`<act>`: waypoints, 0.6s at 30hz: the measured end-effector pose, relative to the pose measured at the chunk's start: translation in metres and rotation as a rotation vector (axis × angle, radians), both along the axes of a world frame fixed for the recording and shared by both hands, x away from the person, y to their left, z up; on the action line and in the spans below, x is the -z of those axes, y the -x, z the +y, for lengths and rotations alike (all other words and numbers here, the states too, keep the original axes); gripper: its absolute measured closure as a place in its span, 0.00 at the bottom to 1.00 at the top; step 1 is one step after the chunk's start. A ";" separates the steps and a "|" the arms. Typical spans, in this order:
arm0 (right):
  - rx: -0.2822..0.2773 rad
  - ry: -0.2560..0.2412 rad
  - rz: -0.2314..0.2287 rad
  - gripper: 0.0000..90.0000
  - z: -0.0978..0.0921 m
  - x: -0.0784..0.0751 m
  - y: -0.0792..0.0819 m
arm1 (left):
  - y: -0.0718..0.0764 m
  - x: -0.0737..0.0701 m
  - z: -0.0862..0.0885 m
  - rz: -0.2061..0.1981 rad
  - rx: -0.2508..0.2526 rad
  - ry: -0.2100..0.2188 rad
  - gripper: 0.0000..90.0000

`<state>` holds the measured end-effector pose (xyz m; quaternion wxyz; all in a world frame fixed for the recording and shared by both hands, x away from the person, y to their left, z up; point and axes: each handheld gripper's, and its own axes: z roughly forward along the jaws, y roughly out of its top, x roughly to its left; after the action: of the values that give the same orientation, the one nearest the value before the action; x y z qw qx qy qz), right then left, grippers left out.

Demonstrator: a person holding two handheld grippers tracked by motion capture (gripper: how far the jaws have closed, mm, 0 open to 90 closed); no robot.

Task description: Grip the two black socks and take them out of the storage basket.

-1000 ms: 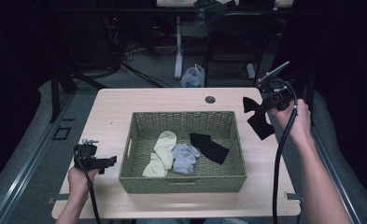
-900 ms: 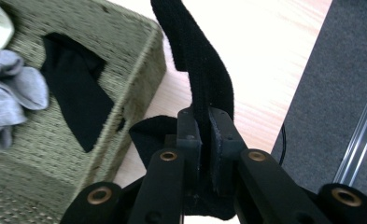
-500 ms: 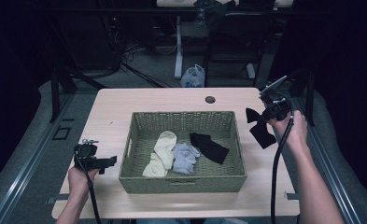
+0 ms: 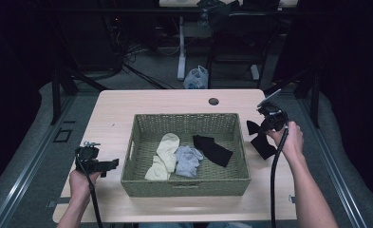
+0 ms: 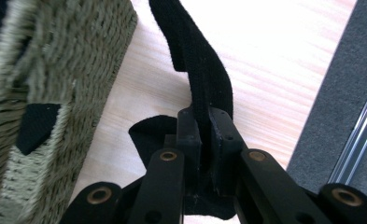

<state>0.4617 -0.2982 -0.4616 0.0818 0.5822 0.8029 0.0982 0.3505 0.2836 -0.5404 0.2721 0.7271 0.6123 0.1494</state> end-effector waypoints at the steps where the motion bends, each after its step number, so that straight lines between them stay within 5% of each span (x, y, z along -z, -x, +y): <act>1: 0.008 -0.001 0.007 0.93 0.001 0.003 0.000 | 0.000 0.000 0.000 -0.002 -0.001 -0.001 0.05; 10: 0.021 0.014 0.033 0.89 0.004 0.025 -0.005 | 0.000 0.000 0.000 -0.002 -0.003 0.001 0.05; 13: 0.012 0.025 0.044 0.76 0.003 0.024 -0.004 | 0.000 0.000 0.000 -0.003 -0.002 0.001 0.05; 18: 0.016 0.014 -0.010 0.58 0.002 0.008 0.001 | 0.000 0.000 0.000 -0.003 0.000 0.000 0.05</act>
<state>0.4602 -0.2961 -0.4699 0.0906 0.5877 0.7983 0.0950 0.3504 0.2838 -0.5404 0.2730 0.7267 0.6121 0.1504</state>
